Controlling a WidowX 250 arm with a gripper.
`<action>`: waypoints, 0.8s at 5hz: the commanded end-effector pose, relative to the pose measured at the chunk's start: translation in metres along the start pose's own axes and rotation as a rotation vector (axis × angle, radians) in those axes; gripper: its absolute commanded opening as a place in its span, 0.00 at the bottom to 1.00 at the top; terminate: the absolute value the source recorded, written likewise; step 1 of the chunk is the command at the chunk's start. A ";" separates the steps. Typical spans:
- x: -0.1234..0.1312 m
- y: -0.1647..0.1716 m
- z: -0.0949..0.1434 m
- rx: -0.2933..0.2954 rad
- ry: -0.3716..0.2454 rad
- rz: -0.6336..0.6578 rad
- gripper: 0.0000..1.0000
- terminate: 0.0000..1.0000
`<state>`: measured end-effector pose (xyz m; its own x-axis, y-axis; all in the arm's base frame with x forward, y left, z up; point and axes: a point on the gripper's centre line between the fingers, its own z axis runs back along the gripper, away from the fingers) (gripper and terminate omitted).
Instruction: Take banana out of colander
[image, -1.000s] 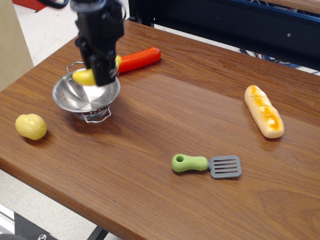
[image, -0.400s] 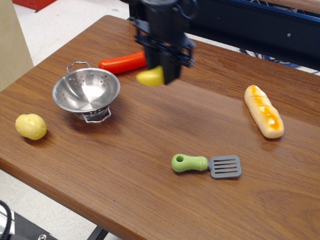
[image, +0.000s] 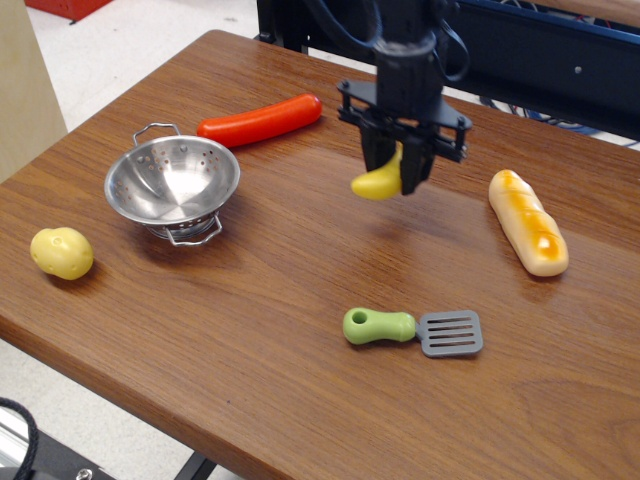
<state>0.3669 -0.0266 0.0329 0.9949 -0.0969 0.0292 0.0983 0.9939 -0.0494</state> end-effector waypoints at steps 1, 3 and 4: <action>0.056 0.001 0.004 0.008 -0.076 0.039 0.00 0.00; 0.058 0.003 0.010 0.011 -0.080 0.093 1.00 0.00; 0.060 0.000 0.031 -0.003 -0.096 0.117 1.00 0.00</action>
<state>0.3958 -0.0382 0.0234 0.9996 0.0279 0.0045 -0.0276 0.9982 -0.0536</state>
